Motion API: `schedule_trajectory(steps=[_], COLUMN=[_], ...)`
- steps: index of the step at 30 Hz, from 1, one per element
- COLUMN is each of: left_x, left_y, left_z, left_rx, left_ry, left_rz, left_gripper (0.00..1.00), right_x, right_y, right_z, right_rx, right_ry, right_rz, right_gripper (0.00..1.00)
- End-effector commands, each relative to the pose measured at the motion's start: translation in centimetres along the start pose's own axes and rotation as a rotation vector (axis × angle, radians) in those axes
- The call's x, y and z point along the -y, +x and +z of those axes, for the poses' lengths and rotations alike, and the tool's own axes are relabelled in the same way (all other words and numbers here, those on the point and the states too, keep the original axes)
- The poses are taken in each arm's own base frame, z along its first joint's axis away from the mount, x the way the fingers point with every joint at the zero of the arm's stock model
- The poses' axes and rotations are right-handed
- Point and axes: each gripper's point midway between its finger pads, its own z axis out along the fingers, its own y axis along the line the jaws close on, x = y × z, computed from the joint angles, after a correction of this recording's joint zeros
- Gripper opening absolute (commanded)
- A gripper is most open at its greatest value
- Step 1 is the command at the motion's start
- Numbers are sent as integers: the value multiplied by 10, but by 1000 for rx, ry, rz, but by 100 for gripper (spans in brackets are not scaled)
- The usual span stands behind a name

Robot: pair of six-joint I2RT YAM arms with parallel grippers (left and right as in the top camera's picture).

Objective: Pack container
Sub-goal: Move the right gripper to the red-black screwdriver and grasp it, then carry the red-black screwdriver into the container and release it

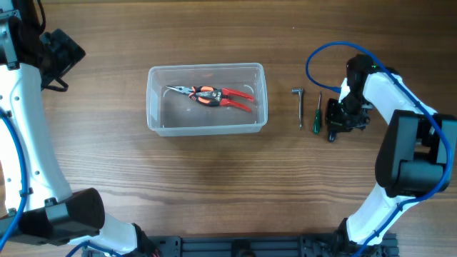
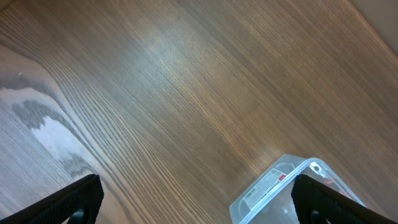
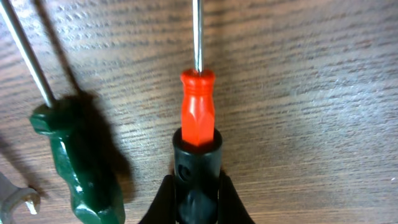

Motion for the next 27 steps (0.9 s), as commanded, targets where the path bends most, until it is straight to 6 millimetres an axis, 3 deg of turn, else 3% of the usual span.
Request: schedule_trajectory(steps=[1, 5, 8, 11, 13, 17, 18, 21, 24, 27], left_x=[0, 0, 0, 0, 0, 0, 0, 0, 0, 0], left_y=[0, 0, 0, 0, 0, 0, 0, 0, 0, 0], left_z=[2, 2, 2, 2, 2, 2, 2, 2, 2, 2], left_rx=[-8, -8, -8, -8, -9, -8, -8, -8, -8, -8], left_ry=[3, 3, 3, 3, 3, 3, 3, 3, 3, 3], left_rz=[2, 2, 2, 2, 2, 2, 2, 2, 2, 2], left_gripper=[100, 100, 100, 100, 100, 100, 100, 100, 100, 100], right_x=[3, 2, -5, -29, -61, -140, -160, -213, -274, -317], right_y=[10, 2, -17, -36, -39, -13, -3, 31, 77, 108], right_z=[21, 4, -42, -117, -178, -287, -301, -312, -287, -246], right_rx=[-66, -26, 83, 272, 428, 732, 781, 834, 775, 708], right_ry=[21, 17, -6, -75, -159, -278, -295, -325, -358, -322], right_rz=[48, 51, 41, -23, -132, -436, -520, -752, -1050, -1347], right_gripper=[4, 4, 4, 4, 4, 4, 4, 5, 4, 4])
